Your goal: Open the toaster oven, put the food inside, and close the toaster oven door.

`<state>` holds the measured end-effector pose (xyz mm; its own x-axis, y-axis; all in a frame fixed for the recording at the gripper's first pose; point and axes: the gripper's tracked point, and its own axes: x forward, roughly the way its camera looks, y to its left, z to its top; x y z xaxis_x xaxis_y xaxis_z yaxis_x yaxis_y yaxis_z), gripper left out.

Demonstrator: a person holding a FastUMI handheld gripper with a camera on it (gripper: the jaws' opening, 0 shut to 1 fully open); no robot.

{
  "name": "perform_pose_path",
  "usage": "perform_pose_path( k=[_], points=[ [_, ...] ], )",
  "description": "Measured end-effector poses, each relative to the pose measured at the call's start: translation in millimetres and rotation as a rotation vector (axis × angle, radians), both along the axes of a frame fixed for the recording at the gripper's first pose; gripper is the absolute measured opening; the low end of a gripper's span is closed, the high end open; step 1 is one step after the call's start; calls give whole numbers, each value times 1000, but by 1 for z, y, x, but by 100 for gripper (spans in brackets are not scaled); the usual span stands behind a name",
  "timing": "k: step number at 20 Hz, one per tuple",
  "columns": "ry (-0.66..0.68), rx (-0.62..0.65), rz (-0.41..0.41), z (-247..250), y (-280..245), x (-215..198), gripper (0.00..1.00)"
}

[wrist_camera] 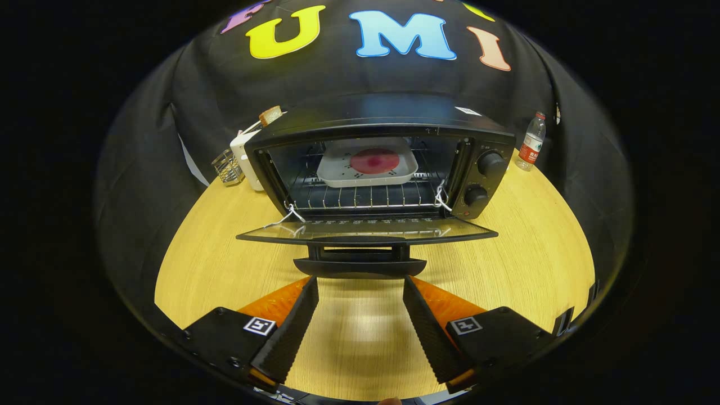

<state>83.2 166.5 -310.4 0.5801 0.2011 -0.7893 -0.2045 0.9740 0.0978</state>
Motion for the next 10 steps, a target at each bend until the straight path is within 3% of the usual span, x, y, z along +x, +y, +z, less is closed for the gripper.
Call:
perform_pose_path(
  k=[10],
  points=[
    [-117, -8, 8, 30, 2, 21, 96]
  ],
)
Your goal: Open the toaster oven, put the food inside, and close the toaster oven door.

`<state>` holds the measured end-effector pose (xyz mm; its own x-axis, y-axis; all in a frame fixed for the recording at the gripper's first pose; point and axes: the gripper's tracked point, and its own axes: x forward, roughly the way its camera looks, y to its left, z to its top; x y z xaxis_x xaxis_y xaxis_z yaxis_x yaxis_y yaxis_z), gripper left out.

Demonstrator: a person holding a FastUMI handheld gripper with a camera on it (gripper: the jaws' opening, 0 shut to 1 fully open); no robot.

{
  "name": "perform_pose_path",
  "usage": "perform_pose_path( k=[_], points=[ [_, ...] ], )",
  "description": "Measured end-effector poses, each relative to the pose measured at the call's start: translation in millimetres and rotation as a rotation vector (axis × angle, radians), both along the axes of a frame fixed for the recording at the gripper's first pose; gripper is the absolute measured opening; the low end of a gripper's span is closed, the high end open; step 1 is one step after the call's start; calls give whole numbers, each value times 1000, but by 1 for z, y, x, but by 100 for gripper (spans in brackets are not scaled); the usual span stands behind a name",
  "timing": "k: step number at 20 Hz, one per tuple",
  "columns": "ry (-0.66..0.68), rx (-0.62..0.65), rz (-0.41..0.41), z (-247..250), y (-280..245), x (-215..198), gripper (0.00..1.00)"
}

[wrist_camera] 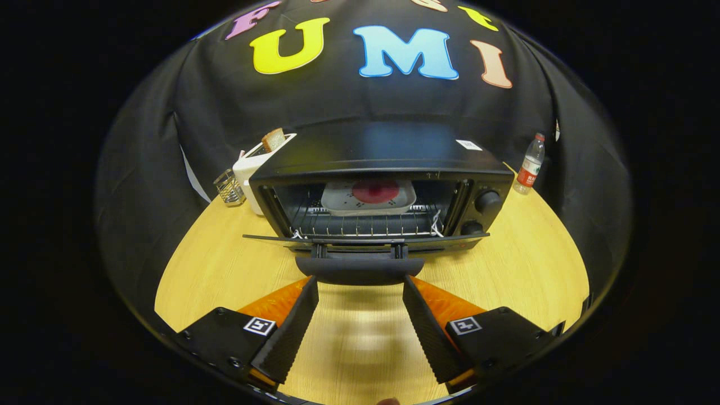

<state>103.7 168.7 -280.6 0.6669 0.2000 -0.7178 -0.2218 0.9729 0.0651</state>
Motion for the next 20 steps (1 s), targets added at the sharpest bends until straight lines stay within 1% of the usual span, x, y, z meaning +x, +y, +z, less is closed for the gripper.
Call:
perform_pose_path(
  k=[5, 9, 15, 20],
  points=[
    [-83, -5, 13, 21, -4, 6, 96],
    [-199, 20, 23, 49, -6, 11, 96],
    [-356, 23, 49, 120, -25, -8, 96],
    [-479, 67, 22, 184, -50, -33, 96]
  ],
)
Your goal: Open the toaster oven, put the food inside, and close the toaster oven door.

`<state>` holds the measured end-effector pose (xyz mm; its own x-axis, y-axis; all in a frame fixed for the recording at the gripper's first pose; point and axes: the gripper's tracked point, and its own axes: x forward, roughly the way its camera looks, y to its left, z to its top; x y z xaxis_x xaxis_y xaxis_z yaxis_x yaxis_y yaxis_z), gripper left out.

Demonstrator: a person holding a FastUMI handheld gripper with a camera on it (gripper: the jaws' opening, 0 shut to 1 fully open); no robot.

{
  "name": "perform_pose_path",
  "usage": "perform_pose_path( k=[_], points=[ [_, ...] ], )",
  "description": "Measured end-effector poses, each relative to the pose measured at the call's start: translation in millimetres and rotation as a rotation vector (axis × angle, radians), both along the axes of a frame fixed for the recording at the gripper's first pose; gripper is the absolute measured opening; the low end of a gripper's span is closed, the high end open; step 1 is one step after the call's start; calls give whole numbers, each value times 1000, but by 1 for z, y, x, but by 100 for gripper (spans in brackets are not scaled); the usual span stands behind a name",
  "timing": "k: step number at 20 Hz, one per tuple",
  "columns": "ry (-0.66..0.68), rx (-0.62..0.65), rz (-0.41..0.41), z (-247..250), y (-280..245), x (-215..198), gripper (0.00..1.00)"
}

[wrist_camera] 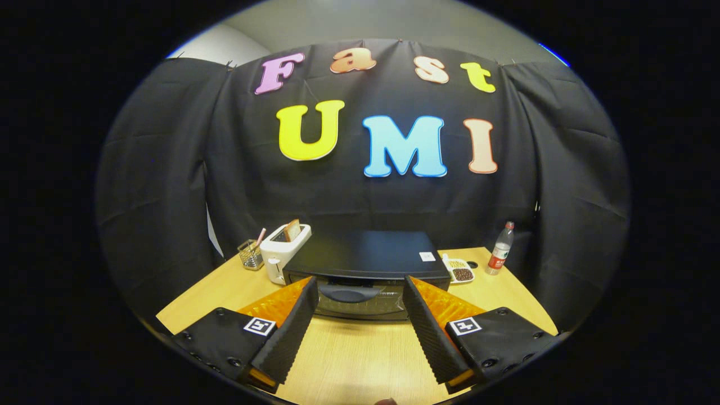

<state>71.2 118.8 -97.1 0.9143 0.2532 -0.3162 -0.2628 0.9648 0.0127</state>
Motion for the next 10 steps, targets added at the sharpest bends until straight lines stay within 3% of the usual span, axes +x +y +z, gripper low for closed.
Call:
perform_pose_path(
  k=[10],
  points=[
    [-171, 24, -89, 69, -73, -63, 96]
  ],
)
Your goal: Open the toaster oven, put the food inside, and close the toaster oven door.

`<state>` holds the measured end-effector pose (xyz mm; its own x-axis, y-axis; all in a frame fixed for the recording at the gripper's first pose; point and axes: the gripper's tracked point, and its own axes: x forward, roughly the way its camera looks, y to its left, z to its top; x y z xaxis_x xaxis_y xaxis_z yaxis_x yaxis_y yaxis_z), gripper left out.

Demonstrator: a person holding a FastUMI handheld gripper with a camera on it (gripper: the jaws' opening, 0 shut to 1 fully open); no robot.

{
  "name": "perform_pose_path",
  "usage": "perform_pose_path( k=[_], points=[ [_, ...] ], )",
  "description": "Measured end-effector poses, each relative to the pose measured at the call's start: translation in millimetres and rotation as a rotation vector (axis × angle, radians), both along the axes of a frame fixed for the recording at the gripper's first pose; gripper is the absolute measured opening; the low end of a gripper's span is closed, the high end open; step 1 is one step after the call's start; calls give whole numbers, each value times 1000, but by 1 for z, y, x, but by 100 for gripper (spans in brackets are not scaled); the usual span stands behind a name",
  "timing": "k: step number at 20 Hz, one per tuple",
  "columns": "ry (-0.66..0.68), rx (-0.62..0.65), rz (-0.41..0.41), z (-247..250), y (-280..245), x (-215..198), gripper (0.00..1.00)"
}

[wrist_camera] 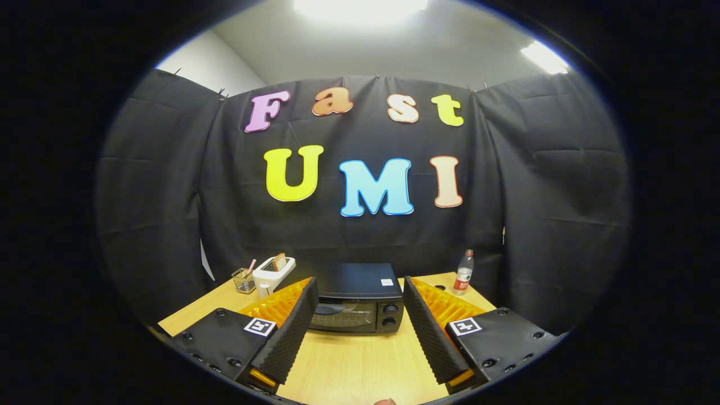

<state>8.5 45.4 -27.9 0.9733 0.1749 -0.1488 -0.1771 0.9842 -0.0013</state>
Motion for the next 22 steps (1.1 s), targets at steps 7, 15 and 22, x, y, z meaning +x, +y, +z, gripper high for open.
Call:
perform_pose_path(
  k=[7, 15, 22],
  points=[
    [-40, 19, -22, 15, -11, -13, 96],
    [-51, 15, 5, 24, -7, -7, 96],
    [-107, 27, 24, 46, 0, -3, 96]
  ],
)
